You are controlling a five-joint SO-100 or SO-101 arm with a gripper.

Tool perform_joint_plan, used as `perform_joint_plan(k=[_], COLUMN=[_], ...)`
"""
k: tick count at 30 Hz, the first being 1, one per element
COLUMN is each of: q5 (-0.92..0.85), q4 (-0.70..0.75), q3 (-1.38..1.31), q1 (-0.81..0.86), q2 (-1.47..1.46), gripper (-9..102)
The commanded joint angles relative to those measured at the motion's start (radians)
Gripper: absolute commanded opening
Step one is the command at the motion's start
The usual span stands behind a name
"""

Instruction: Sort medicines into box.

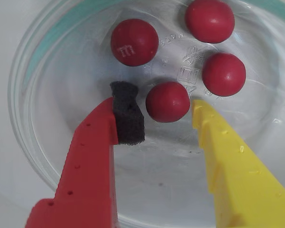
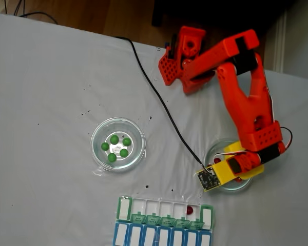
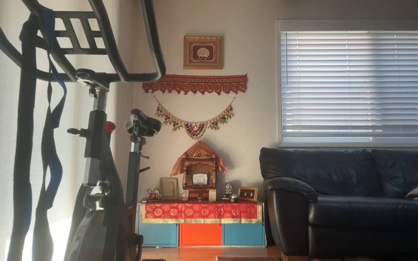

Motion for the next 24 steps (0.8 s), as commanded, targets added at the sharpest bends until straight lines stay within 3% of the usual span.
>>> perform_joint_plan(k=[1, 8, 19, 24], q5=[0.002, 0.018, 0.025, 0.015], q4=[-0.015, -0.032, -0.078, -0.072], q3=[-0.009, 0.005, 0.054, 0.055], q1=[-0.012, -0.012, -0.014, -0.012], q2=[0.018, 0.021, 0.069, 0.086], gripper=[19, 16, 1, 6])
